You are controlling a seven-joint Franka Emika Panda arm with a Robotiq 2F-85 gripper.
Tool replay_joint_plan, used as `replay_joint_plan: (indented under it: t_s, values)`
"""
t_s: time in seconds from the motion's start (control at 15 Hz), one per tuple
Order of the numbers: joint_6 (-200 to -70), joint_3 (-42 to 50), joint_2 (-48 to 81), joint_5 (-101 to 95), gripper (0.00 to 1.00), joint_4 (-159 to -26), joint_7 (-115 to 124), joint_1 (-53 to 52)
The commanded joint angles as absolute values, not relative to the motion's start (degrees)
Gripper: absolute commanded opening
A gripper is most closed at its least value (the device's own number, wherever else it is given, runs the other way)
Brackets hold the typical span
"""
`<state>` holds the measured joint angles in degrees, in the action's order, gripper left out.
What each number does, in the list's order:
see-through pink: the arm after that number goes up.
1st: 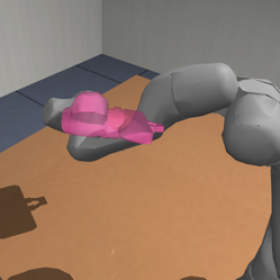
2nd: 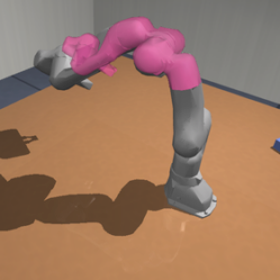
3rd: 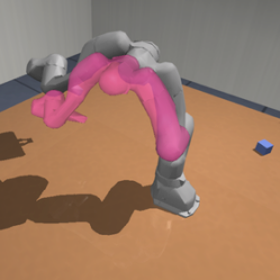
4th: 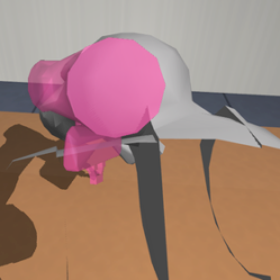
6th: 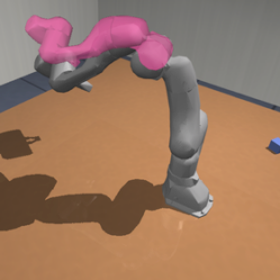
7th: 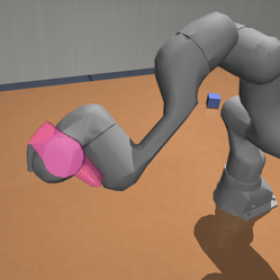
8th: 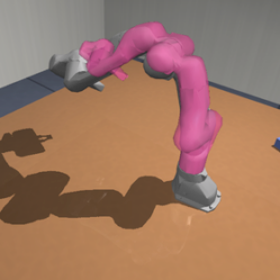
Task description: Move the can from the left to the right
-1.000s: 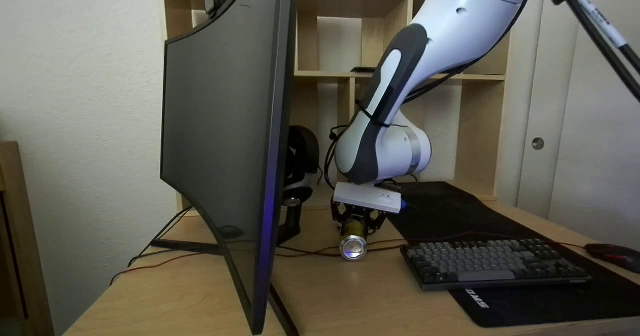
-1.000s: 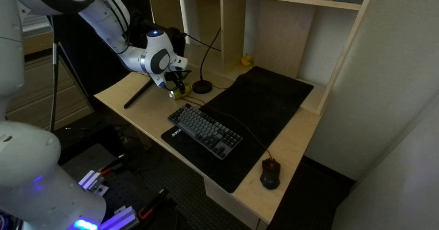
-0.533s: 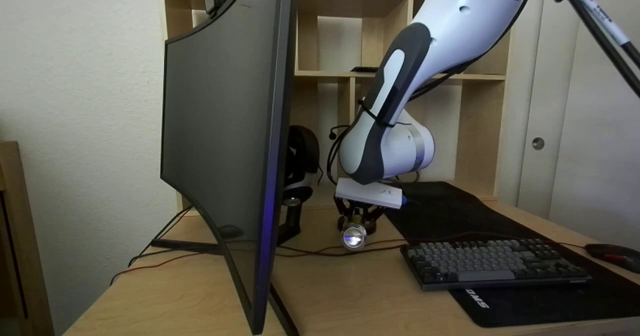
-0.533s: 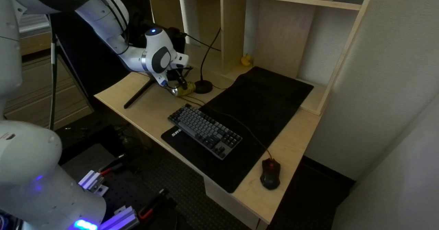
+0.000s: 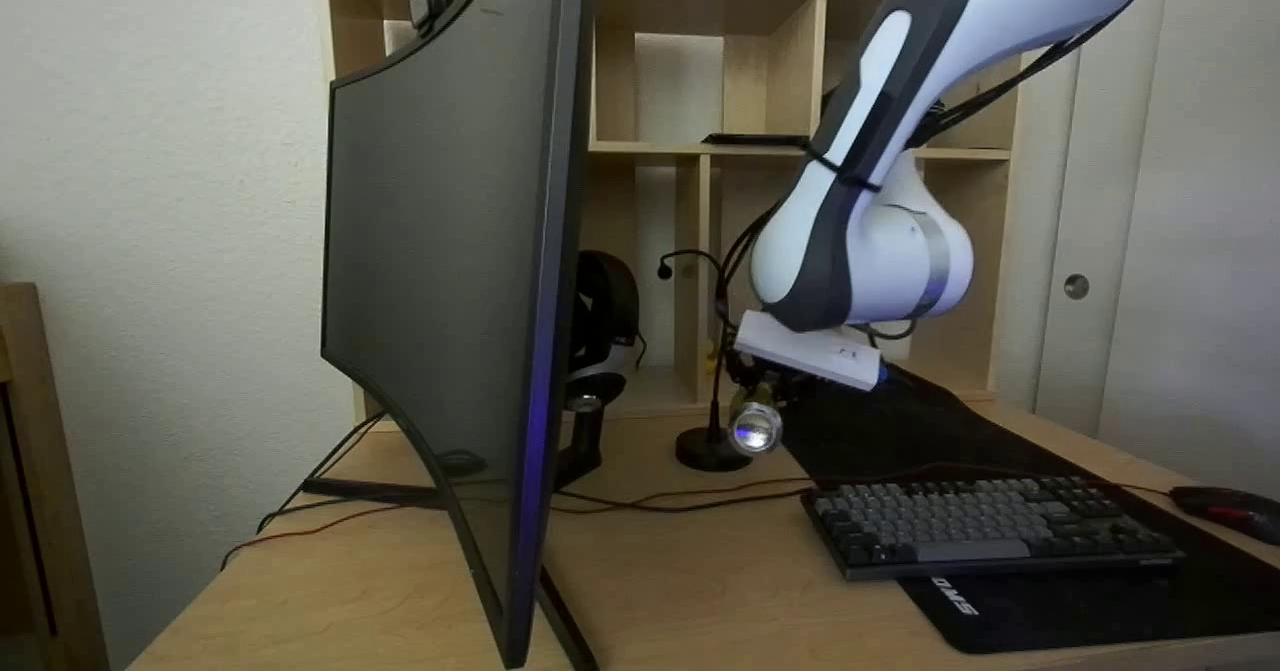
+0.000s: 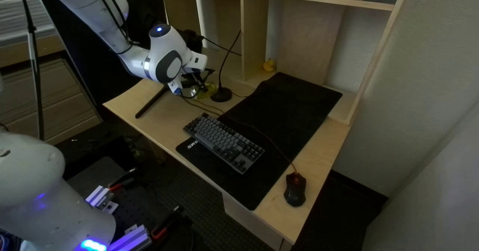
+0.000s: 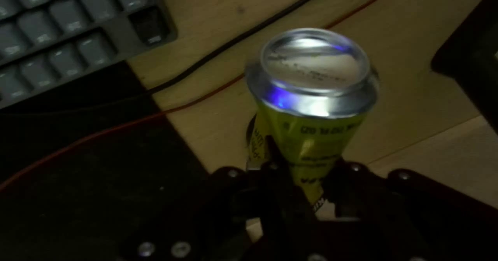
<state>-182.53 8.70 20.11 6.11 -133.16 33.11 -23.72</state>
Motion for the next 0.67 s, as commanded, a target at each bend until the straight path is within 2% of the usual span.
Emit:
replay_joint_plan:
  t_s: [0.0,0.13,0.2,0.27,0.33,0.4,0.47,0.6]
  values:
    - [-187.1,21.6,11.8,4.5,0.06,-141.6,34.2,-28.3]
    - [-192.3,27.4,11.1,5.2,0.06,-142.3,33.3,-29.7]
    - [-198.2,26.6,11.2,4.9,0.06,-145.3,31.8,-24.4]
    - [-201.3,28.4,10.6,5.2,0.06,-146.4,32.4,-23.5]
    - [-200.3,18.1,7.4,11.4,0.06,-147.9,30.0,-14.6]
    - [-198.3,26.4,11.8,7.1,0.06,-143.9,32.8,-22.9]
    - [-198.5,25.1,11.5,7.3,0.26,-144.5,32.0,-20.5]
    - [-198.4,25.7,11.5,7.0,0.26,-144.3,32.2,-21.2]
